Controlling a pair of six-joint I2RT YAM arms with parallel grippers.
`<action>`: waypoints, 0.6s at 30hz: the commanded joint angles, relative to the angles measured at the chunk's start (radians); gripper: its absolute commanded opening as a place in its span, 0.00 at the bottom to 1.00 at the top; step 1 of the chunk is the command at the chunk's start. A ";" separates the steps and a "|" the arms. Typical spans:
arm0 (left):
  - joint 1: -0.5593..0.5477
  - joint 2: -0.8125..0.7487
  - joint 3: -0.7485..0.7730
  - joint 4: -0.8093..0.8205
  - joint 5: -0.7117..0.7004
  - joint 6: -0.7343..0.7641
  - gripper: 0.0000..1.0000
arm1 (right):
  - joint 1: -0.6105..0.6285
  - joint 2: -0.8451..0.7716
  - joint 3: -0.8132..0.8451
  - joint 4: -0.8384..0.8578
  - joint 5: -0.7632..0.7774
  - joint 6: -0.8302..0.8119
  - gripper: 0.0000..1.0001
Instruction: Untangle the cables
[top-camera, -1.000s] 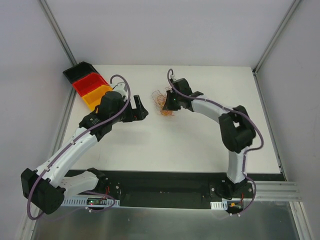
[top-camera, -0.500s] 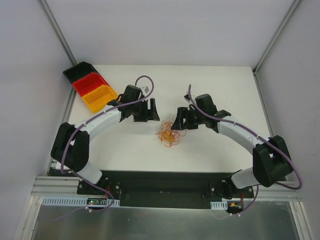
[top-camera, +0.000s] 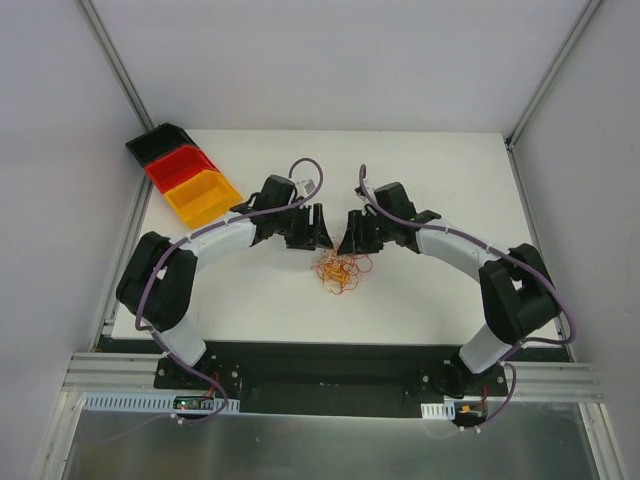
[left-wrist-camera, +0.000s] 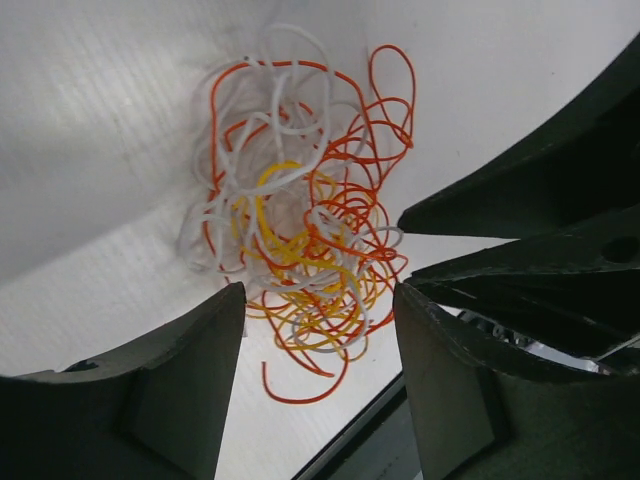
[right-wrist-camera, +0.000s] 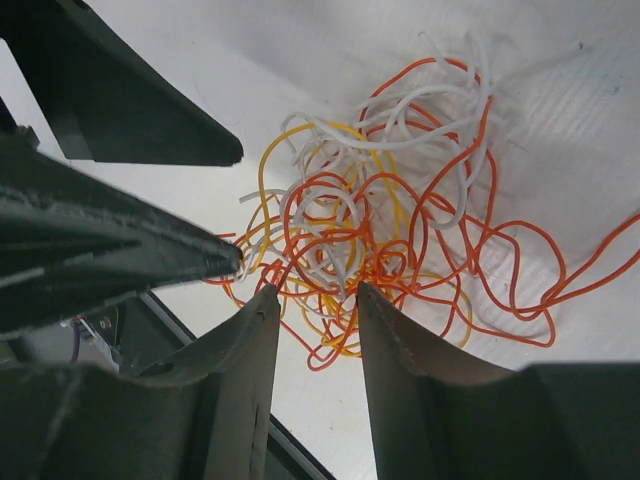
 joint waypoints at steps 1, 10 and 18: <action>-0.038 0.021 0.010 0.086 0.062 -0.053 0.62 | 0.023 -0.017 0.005 0.068 -0.015 0.035 0.40; -0.045 0.038 0.026 0.061 -0.065 -0.073 0.54 | 0.032 0.006 -0.033 0.117 0.013 0.072 0.40; -0.028 0.032 0.023 0.043 -0.134 -0.125 0.59 | 0.038 -0.016 -0.067 0.132 0.044 0.066 0.14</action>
